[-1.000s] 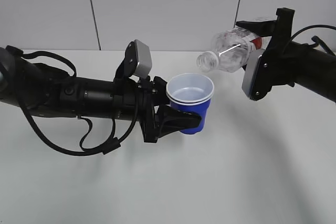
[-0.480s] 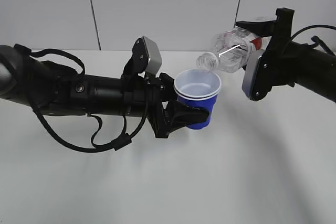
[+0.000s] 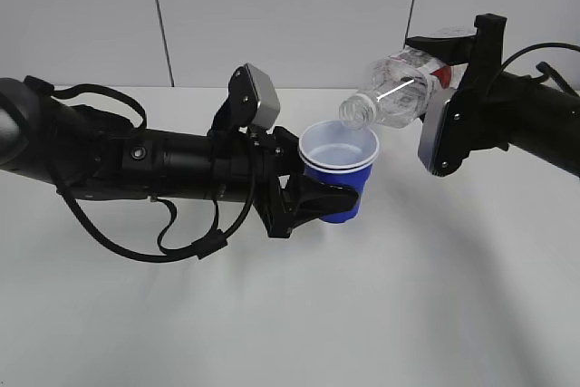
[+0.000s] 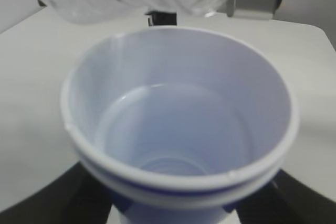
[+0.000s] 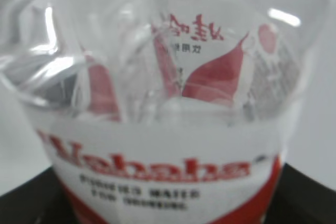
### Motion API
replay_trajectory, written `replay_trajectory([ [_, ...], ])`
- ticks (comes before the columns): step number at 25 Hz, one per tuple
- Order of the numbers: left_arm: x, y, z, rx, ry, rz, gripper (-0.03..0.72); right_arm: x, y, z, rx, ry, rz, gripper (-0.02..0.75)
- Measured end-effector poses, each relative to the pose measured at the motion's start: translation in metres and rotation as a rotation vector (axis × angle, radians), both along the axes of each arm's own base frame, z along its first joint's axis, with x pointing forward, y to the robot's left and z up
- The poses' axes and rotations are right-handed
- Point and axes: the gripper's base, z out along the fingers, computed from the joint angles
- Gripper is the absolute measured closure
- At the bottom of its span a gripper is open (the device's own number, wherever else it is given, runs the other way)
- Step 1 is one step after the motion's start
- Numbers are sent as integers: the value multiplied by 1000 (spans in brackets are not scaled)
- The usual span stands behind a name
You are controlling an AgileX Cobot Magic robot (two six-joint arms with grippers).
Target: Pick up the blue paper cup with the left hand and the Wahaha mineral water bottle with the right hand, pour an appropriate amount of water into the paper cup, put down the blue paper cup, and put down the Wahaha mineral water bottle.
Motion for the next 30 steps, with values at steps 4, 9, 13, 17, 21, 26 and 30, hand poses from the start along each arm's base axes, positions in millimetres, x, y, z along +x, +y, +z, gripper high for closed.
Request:
replay_trajectory([
  [4,-1,0,0,4,-4,-18,198,0,0,0,-9,-6,1,245],
  [9,-3,0,-1,14,12,-33,198,0,0,0,-17,-10,2,245],
  [13,-4,0,-2,17,17,-38,198,0,0,0,-22,-13,2,245],
  [17,-4,0,-2,19,20,-42,198,0,0,0,-28,-17,3,245],
  [21,-4,0,-2,19,21,-42,198,0,0,0,-33,-20,3,245],
  [26,-5,0,-2,23,19,-47,198,0,0,0,-38,-23,4,245],
  [30,-5,0,-3,28,16,-55,198,0,0,0,-44,-26,4,245],
])
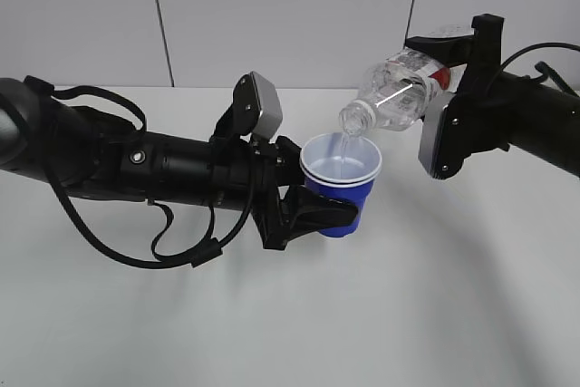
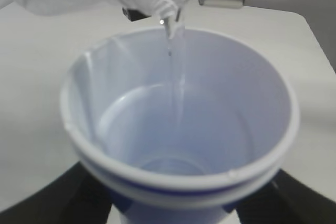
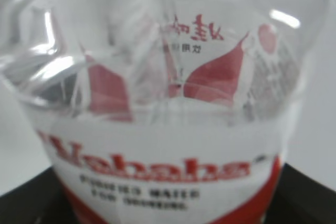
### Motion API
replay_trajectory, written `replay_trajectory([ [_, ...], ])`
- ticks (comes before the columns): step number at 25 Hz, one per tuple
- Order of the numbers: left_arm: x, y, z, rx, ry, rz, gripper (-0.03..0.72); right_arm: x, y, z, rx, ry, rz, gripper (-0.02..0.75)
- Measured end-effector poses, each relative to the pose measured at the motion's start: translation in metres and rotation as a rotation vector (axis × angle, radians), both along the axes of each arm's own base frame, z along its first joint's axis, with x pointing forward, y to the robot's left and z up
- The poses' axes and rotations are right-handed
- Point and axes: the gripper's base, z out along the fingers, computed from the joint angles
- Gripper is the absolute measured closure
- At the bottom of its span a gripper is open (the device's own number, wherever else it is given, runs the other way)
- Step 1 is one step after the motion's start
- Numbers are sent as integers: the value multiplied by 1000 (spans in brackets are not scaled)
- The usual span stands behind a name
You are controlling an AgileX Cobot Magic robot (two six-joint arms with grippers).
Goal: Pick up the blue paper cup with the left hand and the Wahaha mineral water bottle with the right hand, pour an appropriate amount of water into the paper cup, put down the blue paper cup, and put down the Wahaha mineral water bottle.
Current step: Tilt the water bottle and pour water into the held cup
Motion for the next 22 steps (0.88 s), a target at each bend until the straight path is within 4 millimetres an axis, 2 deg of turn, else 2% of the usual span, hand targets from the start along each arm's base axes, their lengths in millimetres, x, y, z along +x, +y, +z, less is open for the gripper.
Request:
replay_trajectory([
  [22,-3,0,-2,27,-15,-42,198,-1,1,-1,-46,-20,24,245],
])
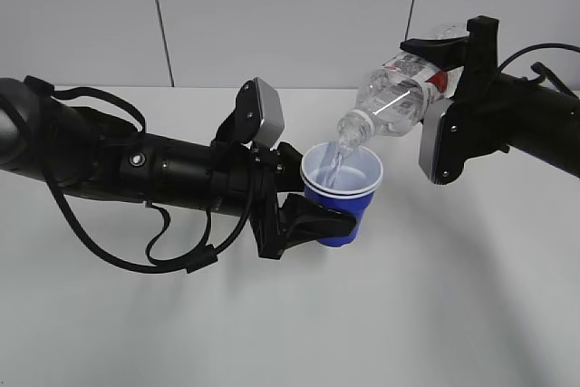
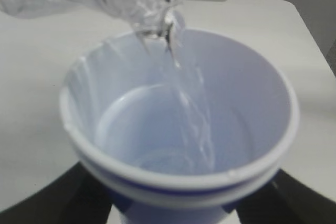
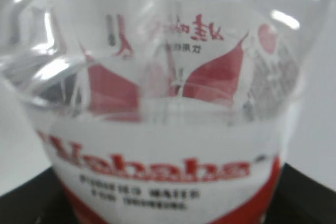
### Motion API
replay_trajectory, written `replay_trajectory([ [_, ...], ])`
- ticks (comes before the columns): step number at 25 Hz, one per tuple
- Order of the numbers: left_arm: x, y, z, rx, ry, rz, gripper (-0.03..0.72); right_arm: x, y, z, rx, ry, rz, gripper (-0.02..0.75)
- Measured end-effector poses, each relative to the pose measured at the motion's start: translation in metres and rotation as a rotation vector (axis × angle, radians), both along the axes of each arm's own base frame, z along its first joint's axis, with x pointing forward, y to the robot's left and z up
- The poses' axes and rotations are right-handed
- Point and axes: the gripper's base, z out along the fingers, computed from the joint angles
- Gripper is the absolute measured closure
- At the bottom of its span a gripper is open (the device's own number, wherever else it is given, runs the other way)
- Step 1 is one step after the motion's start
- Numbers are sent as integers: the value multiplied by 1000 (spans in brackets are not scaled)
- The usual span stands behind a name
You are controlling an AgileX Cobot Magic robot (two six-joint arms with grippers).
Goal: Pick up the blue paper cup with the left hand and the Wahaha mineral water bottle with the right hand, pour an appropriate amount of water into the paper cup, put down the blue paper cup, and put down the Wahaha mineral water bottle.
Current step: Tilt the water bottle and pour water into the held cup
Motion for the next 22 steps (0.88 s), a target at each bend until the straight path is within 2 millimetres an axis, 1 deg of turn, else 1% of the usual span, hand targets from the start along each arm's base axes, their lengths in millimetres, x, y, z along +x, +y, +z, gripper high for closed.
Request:
replay_trajectory([
  [6,-2,-1,2,-27,3,-25,198,0,0,0,0,0,0,245],
  [22,-3,-1,2,-25,4,-28,198,0,0,0,-3,-1,2,246],
])
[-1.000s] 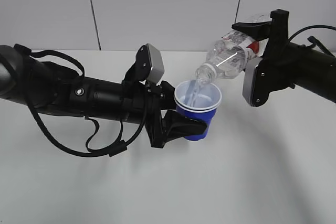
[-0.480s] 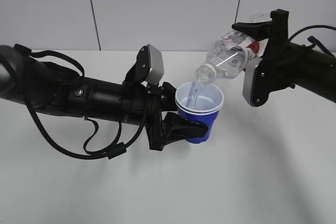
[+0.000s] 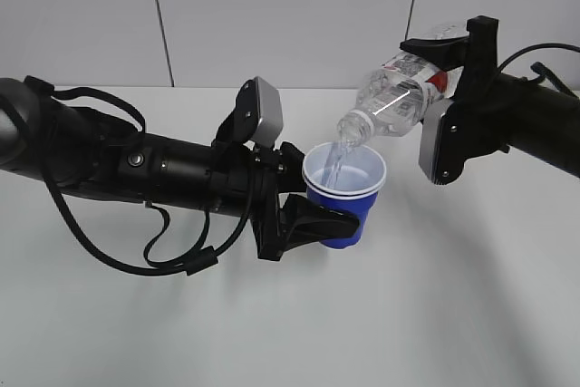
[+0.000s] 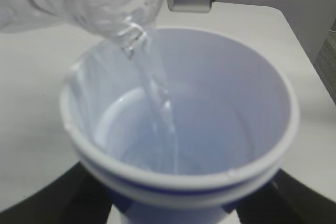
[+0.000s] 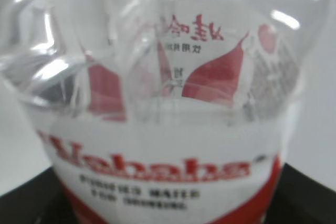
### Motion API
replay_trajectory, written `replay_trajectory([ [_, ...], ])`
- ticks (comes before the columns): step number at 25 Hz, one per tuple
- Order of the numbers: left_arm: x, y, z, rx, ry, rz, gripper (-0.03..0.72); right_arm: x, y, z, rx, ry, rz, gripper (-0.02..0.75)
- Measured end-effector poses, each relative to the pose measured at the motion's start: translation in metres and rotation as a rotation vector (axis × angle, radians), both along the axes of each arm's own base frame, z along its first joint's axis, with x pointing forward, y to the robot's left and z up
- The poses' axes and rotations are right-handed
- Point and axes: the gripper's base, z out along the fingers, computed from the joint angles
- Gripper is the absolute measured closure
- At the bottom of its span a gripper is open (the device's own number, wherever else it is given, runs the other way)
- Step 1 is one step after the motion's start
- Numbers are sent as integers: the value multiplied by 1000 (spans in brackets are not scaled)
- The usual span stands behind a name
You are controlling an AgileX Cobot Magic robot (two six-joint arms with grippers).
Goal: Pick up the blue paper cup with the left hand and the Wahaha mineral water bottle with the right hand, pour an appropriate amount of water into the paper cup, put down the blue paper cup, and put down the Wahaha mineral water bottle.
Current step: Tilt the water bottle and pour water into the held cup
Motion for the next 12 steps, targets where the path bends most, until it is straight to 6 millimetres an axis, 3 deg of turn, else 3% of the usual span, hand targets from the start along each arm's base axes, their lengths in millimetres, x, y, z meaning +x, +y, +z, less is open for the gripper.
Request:
replay_trajectory([
  [12,0,0,0,0,0,0,198,0,0,0,-5,-1,5,246],
])
